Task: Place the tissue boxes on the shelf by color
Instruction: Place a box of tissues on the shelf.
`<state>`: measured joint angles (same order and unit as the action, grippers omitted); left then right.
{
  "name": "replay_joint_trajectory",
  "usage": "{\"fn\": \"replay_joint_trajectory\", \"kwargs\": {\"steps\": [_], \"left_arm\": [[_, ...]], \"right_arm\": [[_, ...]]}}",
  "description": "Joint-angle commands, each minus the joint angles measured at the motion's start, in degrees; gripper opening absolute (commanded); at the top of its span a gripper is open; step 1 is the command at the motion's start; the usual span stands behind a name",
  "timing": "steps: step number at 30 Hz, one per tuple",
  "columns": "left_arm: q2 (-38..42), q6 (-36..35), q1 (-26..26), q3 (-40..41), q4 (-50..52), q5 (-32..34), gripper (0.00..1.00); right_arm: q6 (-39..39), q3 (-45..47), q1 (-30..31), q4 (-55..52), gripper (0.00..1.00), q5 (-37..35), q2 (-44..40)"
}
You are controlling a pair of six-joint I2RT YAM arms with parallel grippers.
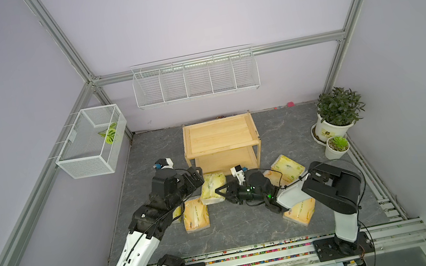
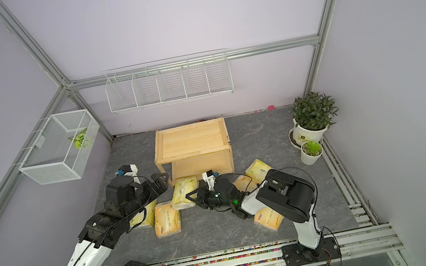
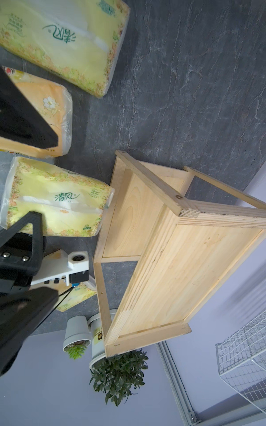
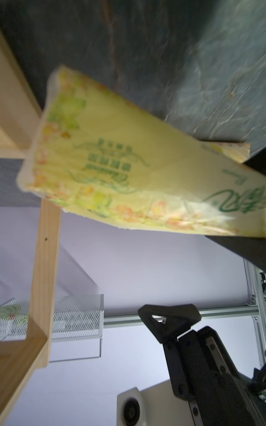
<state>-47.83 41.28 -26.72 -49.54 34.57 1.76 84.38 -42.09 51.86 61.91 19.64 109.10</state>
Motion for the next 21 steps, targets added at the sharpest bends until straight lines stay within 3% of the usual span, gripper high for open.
{"fn": "replay_joint_trajectory", "kwargs": {"steps": [1, 21], "left_arm": [[0.81, -1.51, 0.45, -2.47, 1.28, 1.05, 1.00], [-5.75, -4.43, 3.04, -10.39, -0.70, -0.69, 1.00]], "right_arm": [[-1.89, -2.73, -2.02, 0.45, 0.30, 1.68, 2.50], [-2.69, -16.02, -7.42, -0.26, 0.30, 4.01, 13.94]]}}
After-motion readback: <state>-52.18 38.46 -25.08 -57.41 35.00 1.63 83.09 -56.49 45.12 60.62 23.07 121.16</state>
